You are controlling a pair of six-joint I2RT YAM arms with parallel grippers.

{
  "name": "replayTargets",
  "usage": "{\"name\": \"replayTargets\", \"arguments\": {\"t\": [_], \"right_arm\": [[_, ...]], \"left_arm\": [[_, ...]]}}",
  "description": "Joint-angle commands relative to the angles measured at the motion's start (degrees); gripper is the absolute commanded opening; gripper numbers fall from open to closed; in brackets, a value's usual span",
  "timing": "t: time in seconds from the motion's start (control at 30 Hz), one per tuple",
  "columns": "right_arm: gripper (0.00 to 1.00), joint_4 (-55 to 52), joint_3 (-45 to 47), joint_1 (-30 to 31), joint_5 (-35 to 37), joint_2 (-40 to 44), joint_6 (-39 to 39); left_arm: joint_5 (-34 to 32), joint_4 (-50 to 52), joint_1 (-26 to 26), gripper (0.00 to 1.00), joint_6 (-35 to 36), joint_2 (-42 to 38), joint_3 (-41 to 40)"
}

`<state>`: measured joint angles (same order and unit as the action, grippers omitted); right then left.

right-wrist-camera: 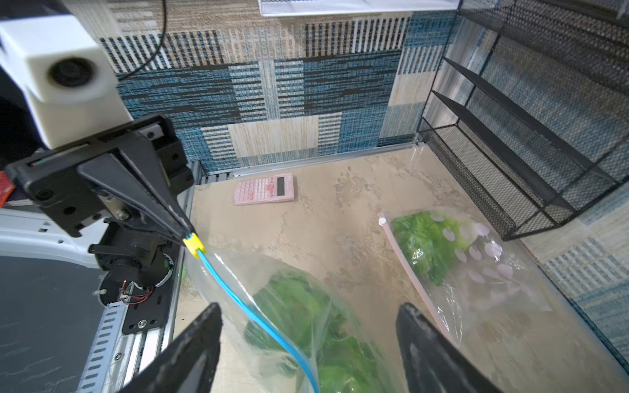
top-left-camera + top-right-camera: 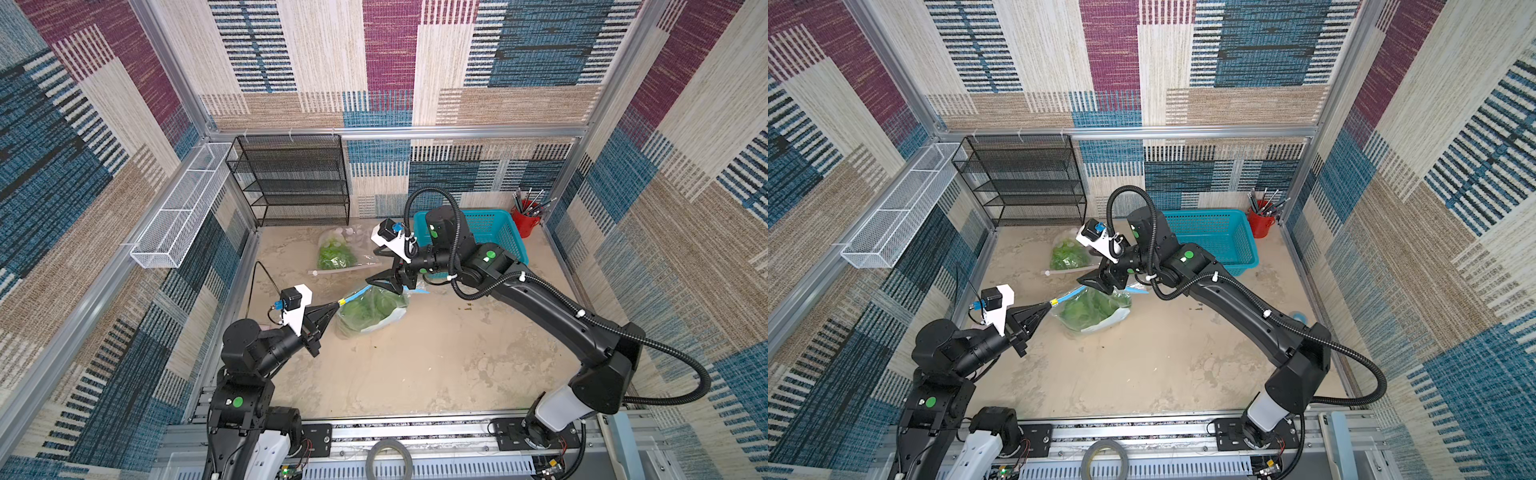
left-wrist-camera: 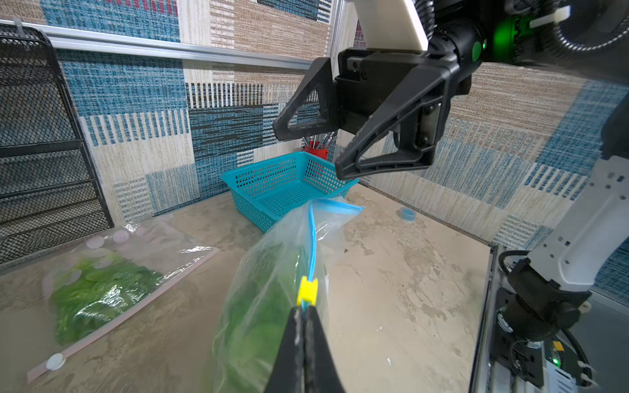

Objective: Open the zip-top bag and take out the chinese cabbages
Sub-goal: Adjust the zipper food storage bag at the center of the board, then unzip the zipper on the zipper food storage bag.

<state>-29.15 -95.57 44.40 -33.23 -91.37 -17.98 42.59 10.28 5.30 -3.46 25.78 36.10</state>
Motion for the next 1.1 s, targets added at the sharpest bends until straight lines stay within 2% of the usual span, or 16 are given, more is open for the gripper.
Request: {"name": "replayTargets", "arguments": {"t": [0.0, 0.03, 0.13, 0.23, 0.5, 0.87, 1.07], "right_arm": [[0.6, 1.94, -1.46, 0.16, -7.06, -1.13, -2.53], [0.53, 1.52, -1.72, 0.1, -8.42, -1.62, -3.03], [0.42, 0.93, -2.08, 0.15, -12.59, -2.78, -4.41], [0.37, -0.08, -2.36, 0.16, -16.54, -3.93, -5.45], [0.37, -2.82, -3.22, 0.41, -21.8, -5.92, -7.63], [0.36, -3.96, -3.64, 2.73, -21.16, -8.11, -7.55], [0.32, -4.56, -3.82, 3.66, -20.54, -8.86, -7.92]], "left_arm": [[4.21, -2.51, -0.03, 0.0, -2.2, 0.89, 0.35], [4.98, -2.61, -0.02, 0.0, -2.33, 1.2, 0.36], [6.93, -3.15, 0.02, 0.0, -2.93, 2.18, 0.51], [7.84, -3.43, 0.02, 0.0, -3.3, 3.03, 0.64], [9.22, -3.88, -0.02, 0.0, -3.96, 4.49, 0.97], [9.36, -3.53, -0.03, 0.0, -4.09, 5.07, 0.93], [9.31, -3.54, -0.03, 0.0, -4.09, 5.13, 0.95]]}}
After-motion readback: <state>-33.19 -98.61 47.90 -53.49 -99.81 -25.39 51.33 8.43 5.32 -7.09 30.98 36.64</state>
